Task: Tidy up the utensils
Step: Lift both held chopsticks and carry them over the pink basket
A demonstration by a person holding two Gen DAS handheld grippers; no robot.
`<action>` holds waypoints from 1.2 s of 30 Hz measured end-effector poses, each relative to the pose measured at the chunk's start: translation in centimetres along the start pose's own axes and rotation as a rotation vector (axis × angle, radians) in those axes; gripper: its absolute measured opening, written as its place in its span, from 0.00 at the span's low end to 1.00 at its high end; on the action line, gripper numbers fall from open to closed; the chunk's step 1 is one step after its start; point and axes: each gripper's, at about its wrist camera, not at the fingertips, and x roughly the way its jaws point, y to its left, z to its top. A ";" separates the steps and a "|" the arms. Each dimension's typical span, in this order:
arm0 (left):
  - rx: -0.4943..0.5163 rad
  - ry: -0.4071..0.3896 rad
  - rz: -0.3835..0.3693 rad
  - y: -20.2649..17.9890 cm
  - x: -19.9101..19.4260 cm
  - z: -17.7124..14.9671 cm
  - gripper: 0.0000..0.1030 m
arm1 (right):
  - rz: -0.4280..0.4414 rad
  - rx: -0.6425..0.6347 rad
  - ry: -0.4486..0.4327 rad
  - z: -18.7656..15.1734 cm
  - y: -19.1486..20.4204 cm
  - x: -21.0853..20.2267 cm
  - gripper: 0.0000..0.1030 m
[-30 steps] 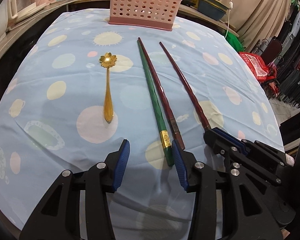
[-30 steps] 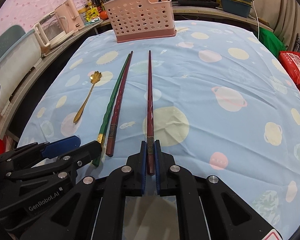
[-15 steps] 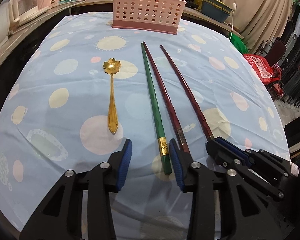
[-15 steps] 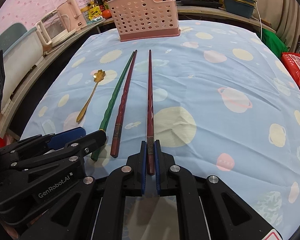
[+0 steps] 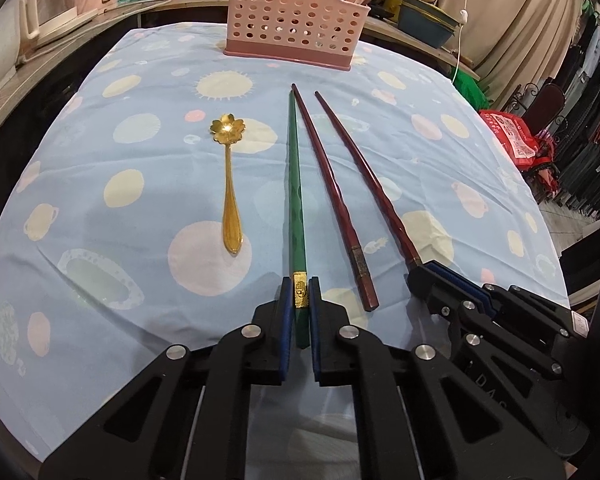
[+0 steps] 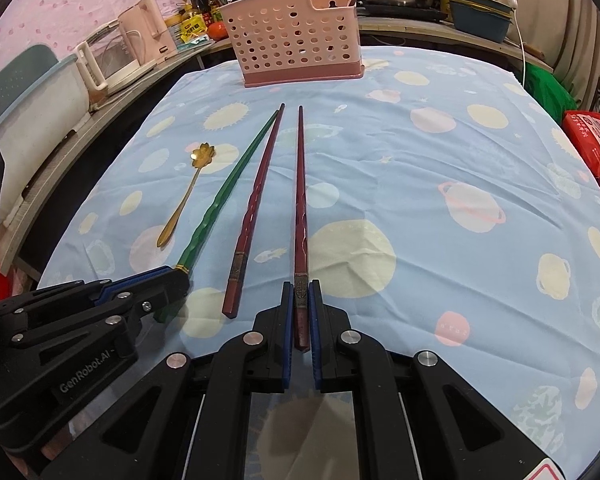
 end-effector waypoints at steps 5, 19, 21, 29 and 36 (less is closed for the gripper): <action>-0.017 -0.030 -0.001 0.5 -1.7 0.3 0.07 | 0.013 0.010 -0.028 0.3 -0.1 -1.5 0.07; -0.013 -0.183 -0.017 1.1 -8.5 3.8 0.07 | 0.054 0.038 -0.189 4.3 -0.1 -8.3 0.07; -0.012 -0.211 -0.020 1.1 -9.5 4.8 0.07 | 0.059 0.037 -0.217 5.3 0.0 -9.3 0.07; 0.003 -0.307 -0.015 1.1 -12.5 9.0 0.07 | 0.073 0.038 -0.321 9.9 0.0 -12.5 0.07; 0.012 -0.404 -0.011 1.0 -14.7 13.9 0.07 | 0.069 0.041 -0.396 14.7 -0.7 -13.4 0.07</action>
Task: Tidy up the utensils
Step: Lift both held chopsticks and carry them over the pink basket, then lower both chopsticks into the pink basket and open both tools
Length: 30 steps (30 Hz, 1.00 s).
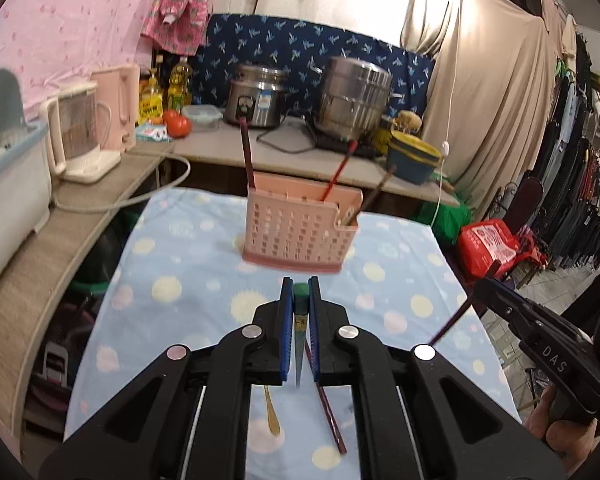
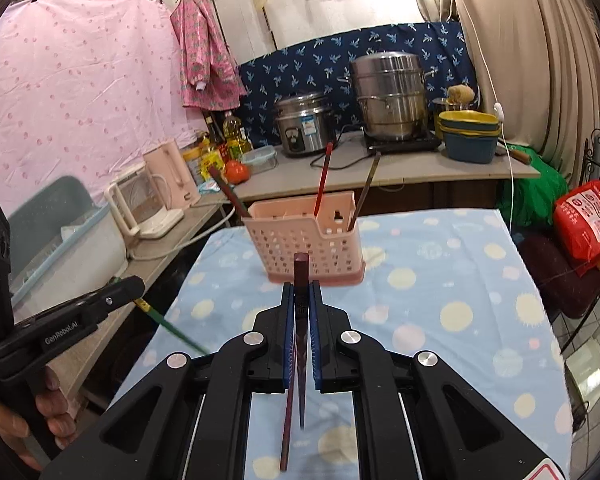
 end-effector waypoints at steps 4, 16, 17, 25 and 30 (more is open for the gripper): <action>0.004 -0.044 0.005 0.1 0.5 3.2 0.07 | 0.007 -0.003 -0.036 2.9 0.0 0.9 0.07; 0.017 -0.231 0.026 -0.5 2.6 14.9 0.07 | 0.013 -0.015 -0.184 13.7 1.2 5.5 0.07; 0.014 -0.248 0.028 -0.5 2.9 15.8 0.07 | 0.015 -0.011 -0.192 14.5 1.3 6.0 0.07; 0.030 -0.332 0.056 -0.2 5.7 20.7 0.07 | 0.020 -0.006 -0.238 18.5 2.0 10.7 0.07; 0.029 -0.297 0.079 0.9 9.6 20.6 0.07 | 0.018 0.013 -0.198 18.2 1.2 14.7 0.07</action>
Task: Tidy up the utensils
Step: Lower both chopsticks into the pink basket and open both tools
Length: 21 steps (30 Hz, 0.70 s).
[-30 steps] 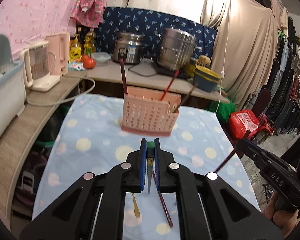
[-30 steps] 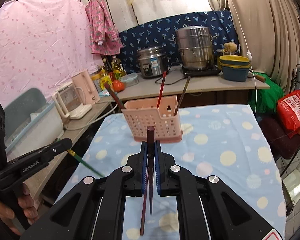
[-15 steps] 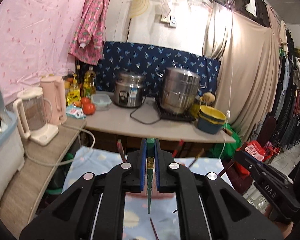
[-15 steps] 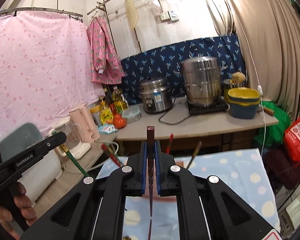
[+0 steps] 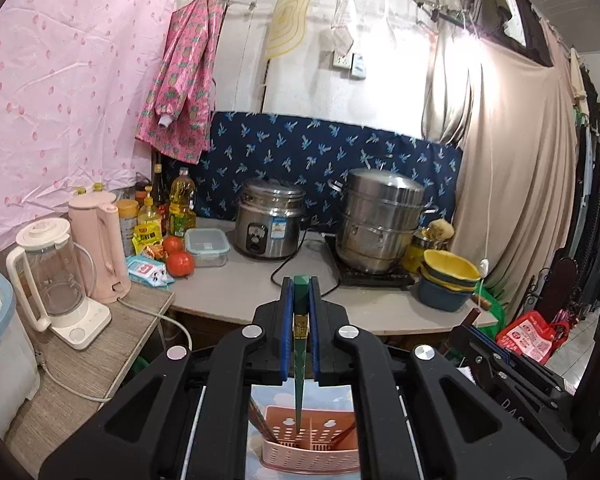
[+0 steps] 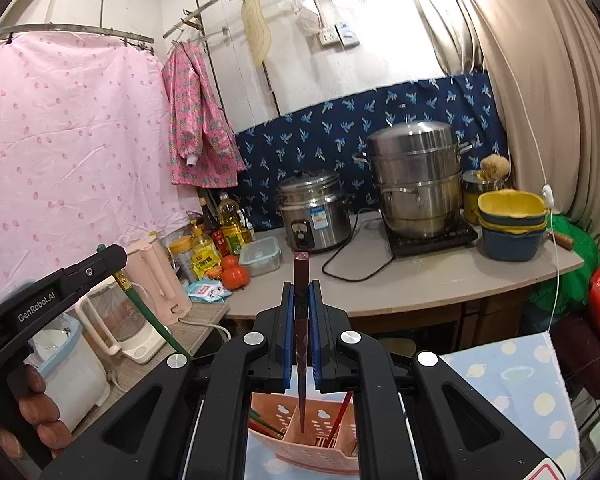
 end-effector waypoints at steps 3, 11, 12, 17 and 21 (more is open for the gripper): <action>-0.019 0.045 0.000 0.9 1.8 -2.1 0.07 | -0.005 0.010 0.043 -1.7 -0.4 1.8 0.07; -0.053 0.125 0.020 2.3 3.7 -5.7 0.15 | -0.036 0.022 0.124 -6.0 -1.3 3.3 0.17; -0.059 0.127 0.017 2.5 3.5 -5.9 0.20 | -0.038 0.026 0.122 -6.1 -1.4 3.0 0.18; -0.054 0.122 0.034 2.5 2.0 -6.1 0.30 | -0.035 0.033 0.114 -6.4 -1.5 1.3 0.19; -0.045 0.132 0.036 2.2 0.6 -6.6 0.30 | -0.029 0.026 0.118 -6.9 -1.0 -0.3 0.19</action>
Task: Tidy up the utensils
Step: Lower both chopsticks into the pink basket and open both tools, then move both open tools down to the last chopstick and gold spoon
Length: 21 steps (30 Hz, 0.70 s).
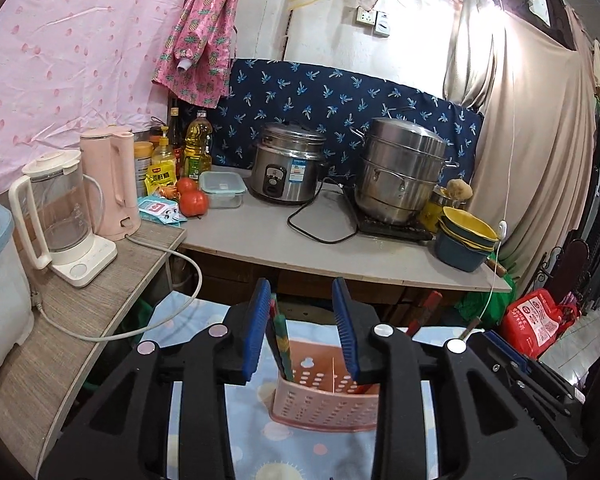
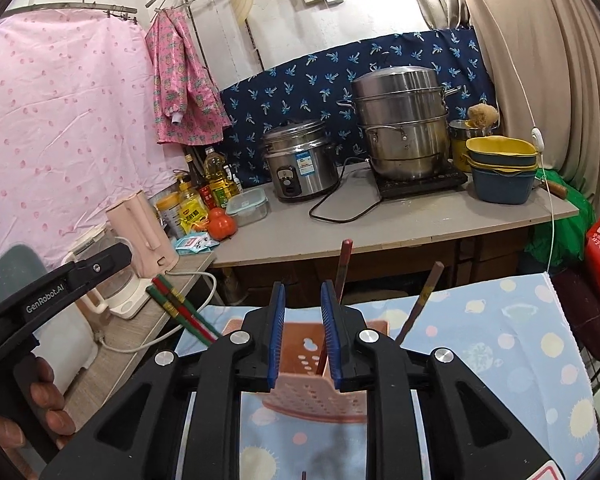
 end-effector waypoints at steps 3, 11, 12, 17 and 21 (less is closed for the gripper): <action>0.003 0.011 -0.002 -0.2 -1.0 -0.8 0.30 | 0.005 -0.012 0.006 -0.9 0.4 -1.4 0.19; 0.034 0.049 0.000 -0.8 -4.1 -3.6 0.32 | 0.015 -0.026 0.026 -3.4 1.3 -5.0 0.23; 0.036 0.055 0.000 -0.9 -4.5 -4.2 0.32 | 0.015 -0.028 0.031 -3.8 1.3 -5.4 0.23; 0.042 0.108 0.001 -0.9 -6.0 -7.7 0.32 | 0.014 -0.033 0.087 -7.3 1.2 -7.4 0.23; 0.033 0.171 0.011 -0.5 -6.6 -11.3 0.32 | 0.004 -0.039 0.151 -10.9 1.0 -8.5 0.23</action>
